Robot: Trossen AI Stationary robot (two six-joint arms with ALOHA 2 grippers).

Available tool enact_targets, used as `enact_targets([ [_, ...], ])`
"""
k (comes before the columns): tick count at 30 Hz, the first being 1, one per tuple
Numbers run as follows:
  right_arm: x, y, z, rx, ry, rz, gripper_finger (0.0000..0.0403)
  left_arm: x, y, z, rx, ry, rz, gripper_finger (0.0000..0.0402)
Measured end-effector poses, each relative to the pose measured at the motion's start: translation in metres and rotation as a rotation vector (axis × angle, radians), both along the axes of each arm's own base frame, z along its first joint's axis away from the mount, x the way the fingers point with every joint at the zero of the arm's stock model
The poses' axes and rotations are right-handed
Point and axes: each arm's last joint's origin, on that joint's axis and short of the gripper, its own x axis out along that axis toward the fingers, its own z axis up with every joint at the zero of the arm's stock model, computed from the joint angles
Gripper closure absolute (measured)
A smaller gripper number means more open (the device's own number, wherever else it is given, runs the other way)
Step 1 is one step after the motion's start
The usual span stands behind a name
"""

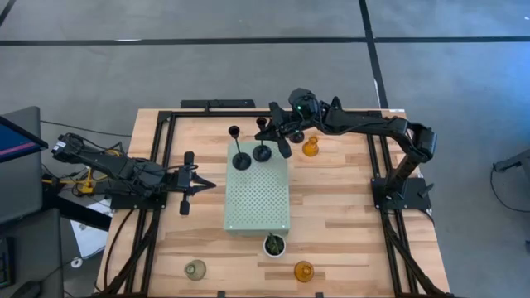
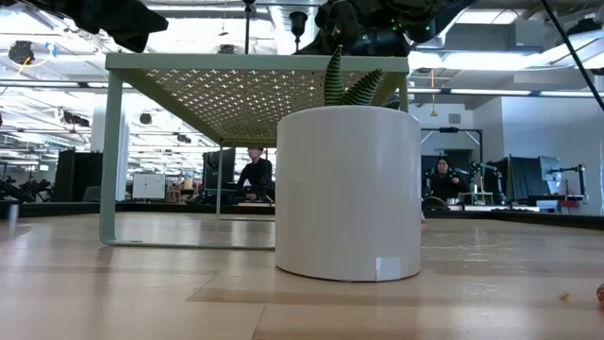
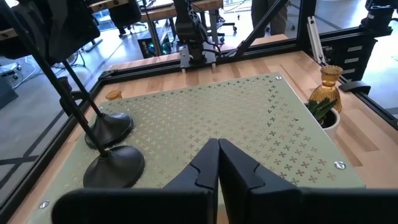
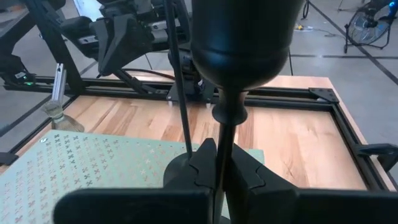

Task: Pick & Place candle stick holders
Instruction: Put the bottom black candle holder on the shelf

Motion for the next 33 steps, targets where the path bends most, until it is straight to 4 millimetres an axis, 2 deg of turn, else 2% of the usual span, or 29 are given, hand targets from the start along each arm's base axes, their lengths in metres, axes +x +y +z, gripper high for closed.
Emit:
enact_targets([
  [33,-0.005,0.024,0.009,-0.019,0.034,0.040,0.0403,0.000,0.000,0.000,0.000,0.000,0.000,0.0392],
])
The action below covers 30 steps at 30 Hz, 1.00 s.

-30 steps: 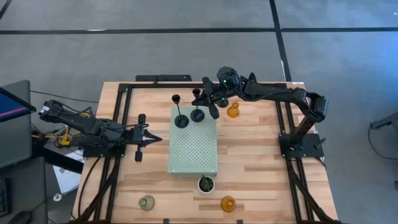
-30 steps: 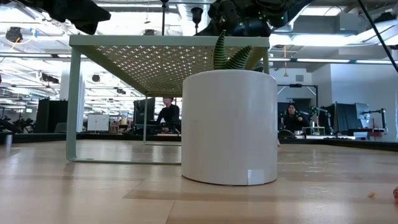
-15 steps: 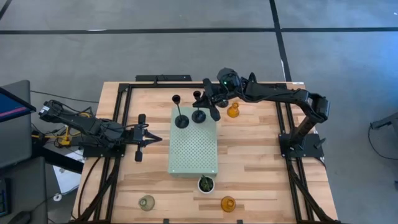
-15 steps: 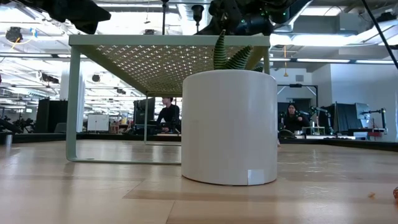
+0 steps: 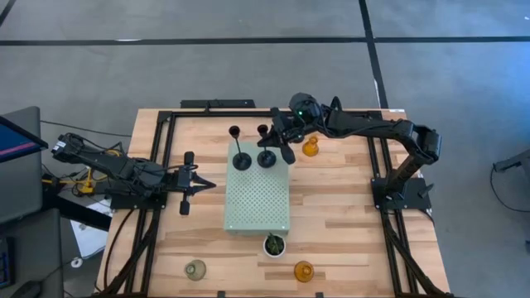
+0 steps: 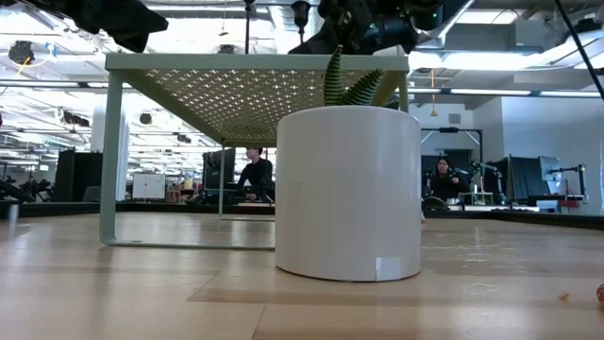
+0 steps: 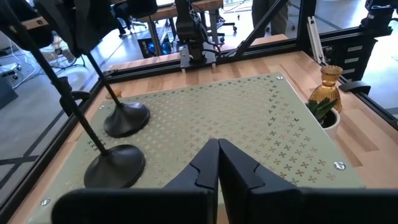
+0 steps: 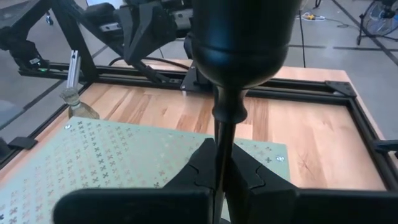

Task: Pick & Place candle stick holders
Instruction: Put the bottom black candle holder on the shelf

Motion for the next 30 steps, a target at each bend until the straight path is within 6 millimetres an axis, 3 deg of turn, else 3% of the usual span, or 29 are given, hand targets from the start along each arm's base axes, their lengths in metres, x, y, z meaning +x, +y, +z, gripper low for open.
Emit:
enact_targets([
  [30,0.0005,0.0061,-0.0011,0.009,0.023,0.018,0.0389,0.0000,0.0000,0.0000,0.000,0.000,0.000,0.0395],
])
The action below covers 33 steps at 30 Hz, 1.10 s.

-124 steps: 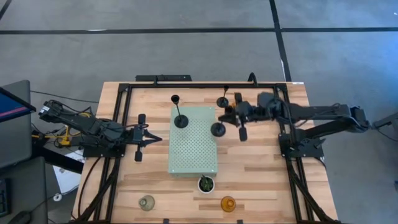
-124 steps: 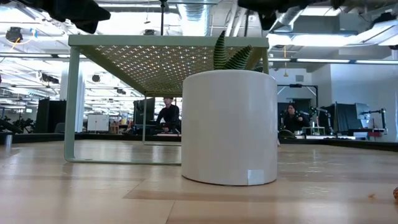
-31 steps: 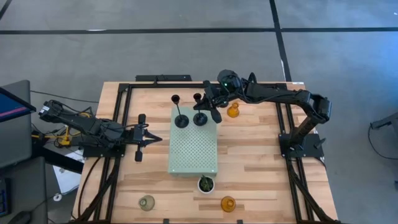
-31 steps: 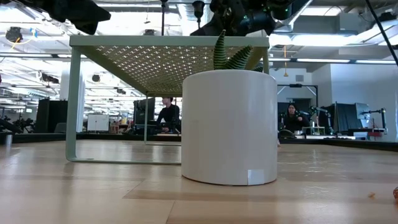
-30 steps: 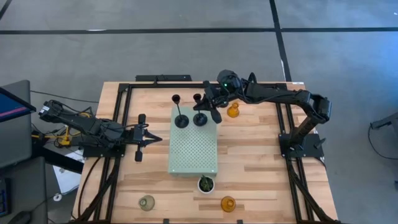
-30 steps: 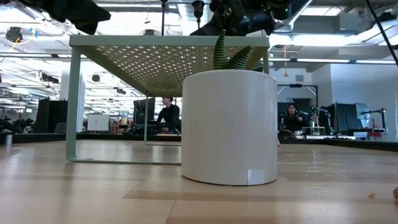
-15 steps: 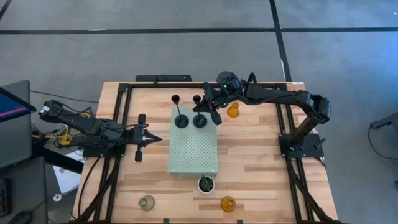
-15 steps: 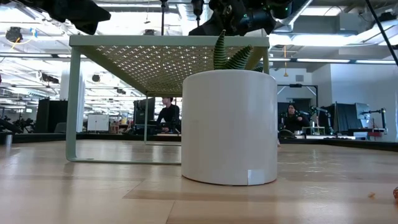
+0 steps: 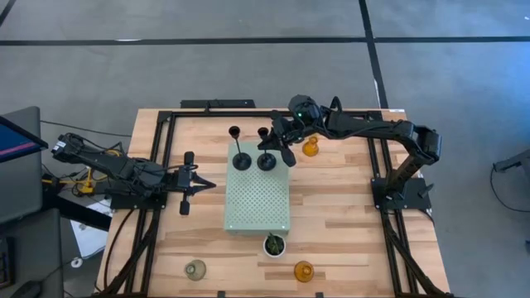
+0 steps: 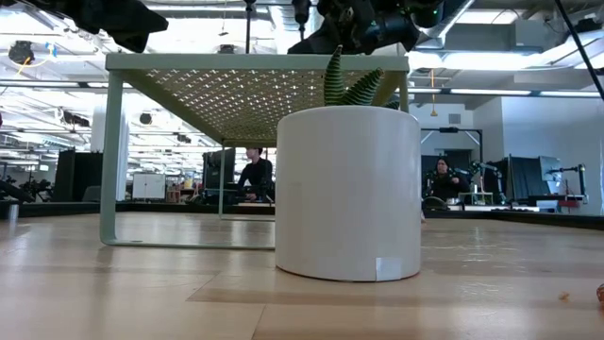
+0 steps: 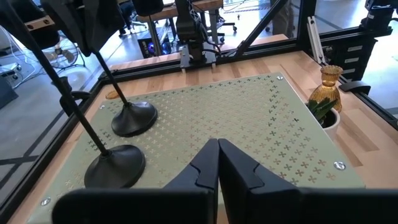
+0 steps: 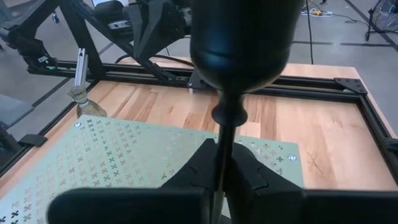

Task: Pick & Place candle stick holders
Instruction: Put the bottom black candle holder on the shelf, then put the black candle holder on the shelf

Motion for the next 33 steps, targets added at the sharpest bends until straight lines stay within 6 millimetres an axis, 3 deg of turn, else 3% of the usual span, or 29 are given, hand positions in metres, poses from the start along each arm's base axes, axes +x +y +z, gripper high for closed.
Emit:
enact_targets([
  [11,0.000,-0.001,-0.001,-0.027,0.004,-0.008,0.0320,0.000,0.000,0.000,0.000,0.000,0.000,0.0395],
  [18,-0.005,-0.006,0.002,-0.060,0.020,-0.061,0.0239,0.000,0.000,0.000,0.000,0.000,0.000,0.0393],
  [23,-0.021,-0.007,0.015,-0.060,0.043,-0.094,0.0189,0.000,0.000,0.000,0.000,0.000,0.000,0.0395],
  [27,-0.033,-0.004,0.026,-0.059,0.047,-0.096,0.0173,0.000,0.000,0.000,0.000,0.000,0.000,0.0393],
  [33,-0.059,0.004,0.043,-0.044,0.097,-0.101,0.0181,0.000,0.000,0.000,0.000,0.001,0.000,0.0395],
])
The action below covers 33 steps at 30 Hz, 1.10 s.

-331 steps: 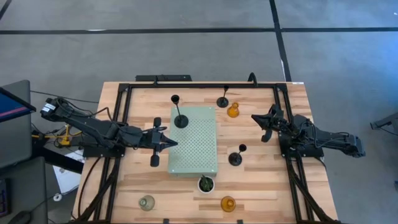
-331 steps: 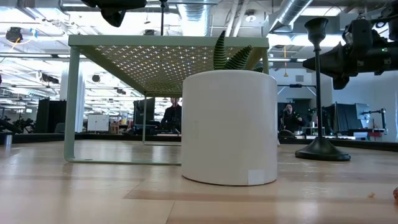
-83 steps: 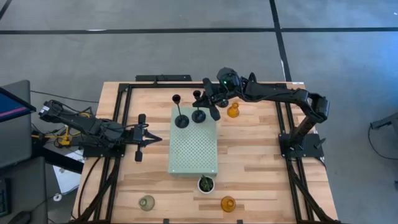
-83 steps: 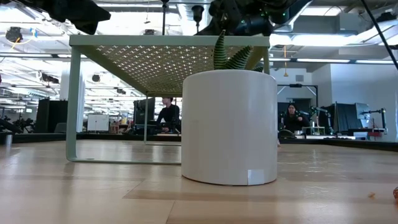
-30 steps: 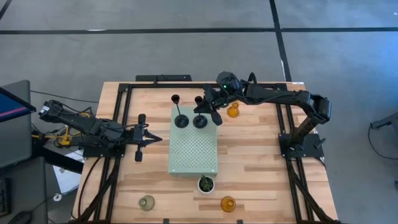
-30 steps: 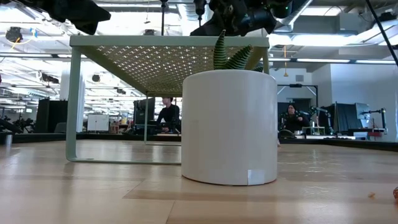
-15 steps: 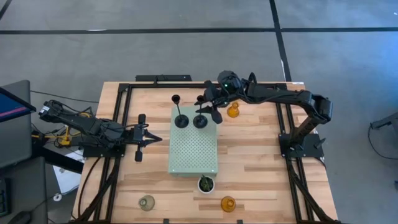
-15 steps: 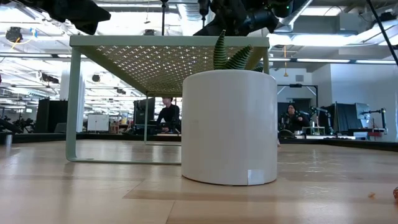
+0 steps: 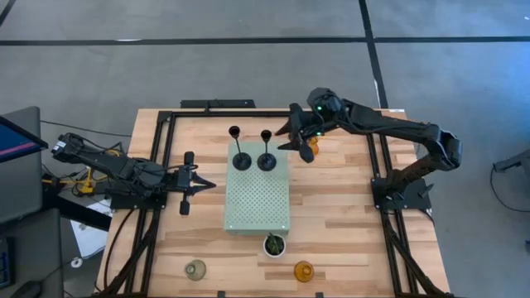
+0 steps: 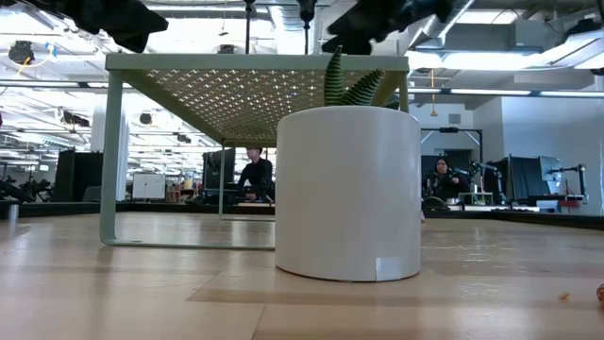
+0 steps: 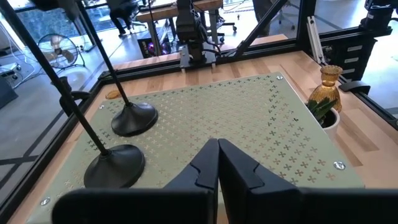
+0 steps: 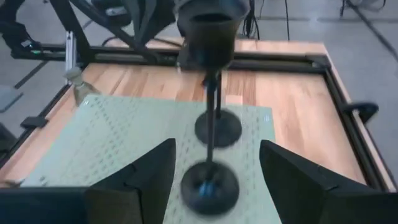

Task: Pick & Place candle stick holders
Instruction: Put the black candle holder on the shelf

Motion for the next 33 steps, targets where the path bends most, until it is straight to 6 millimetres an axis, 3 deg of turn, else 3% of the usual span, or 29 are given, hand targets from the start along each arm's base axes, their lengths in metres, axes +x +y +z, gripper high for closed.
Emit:
enact_targets([
  [5,-0.028,0.002,0.010,-0.002,0.090,-0.084,0.0199,0.000,0.000,0.000,0.000,0.000,0.000,0.0393],
  [12,-0.042,0.006,0.003,0.044,0.242,-0.181,0.0233,0.000,0.000,0.000,0.000,0.000,0.000,0.0395],
  [22,-0.032,0.004,-0.033,0.091,0.512,-0.296,0.0293,0.000,0.000,0.000,0.000,0.000,0.000,0.0394],
  [33,-0.035,0.021,-0.033,0.026,0.537,-0.199,0.0387,0.000,0.000,0.000,0.000,0.000,0.000,0.0393],
])
